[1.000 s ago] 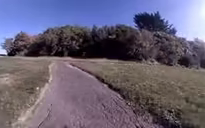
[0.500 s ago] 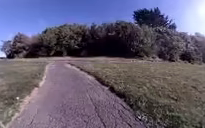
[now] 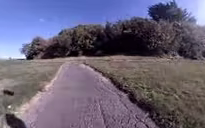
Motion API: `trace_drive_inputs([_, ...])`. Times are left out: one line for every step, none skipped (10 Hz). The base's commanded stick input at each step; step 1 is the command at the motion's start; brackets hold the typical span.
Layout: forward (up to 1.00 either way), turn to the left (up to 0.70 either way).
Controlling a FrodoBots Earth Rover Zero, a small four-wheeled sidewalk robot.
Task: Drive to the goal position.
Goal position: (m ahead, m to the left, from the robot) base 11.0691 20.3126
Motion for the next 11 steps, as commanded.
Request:
trace_drive_inputs([1.0,0.01])
trace_drive_inputs([1.0,0.01])
trace_drive_inputs([1.0,0.01])
trace_drive_inputs([1.0,0.01])
trace_drive_inputs([1.0,0.01])
trace_drive_inputs([1.0,0.13])
trace_drive_inputs([1.0,0.27])
trace_drive_inputs([1.0,0.38])
trace_drive_inputs([1.0,0.41])
trace_drive_inputs([1.0,0.41])
trace_drive_inputs([1.0,0.41])
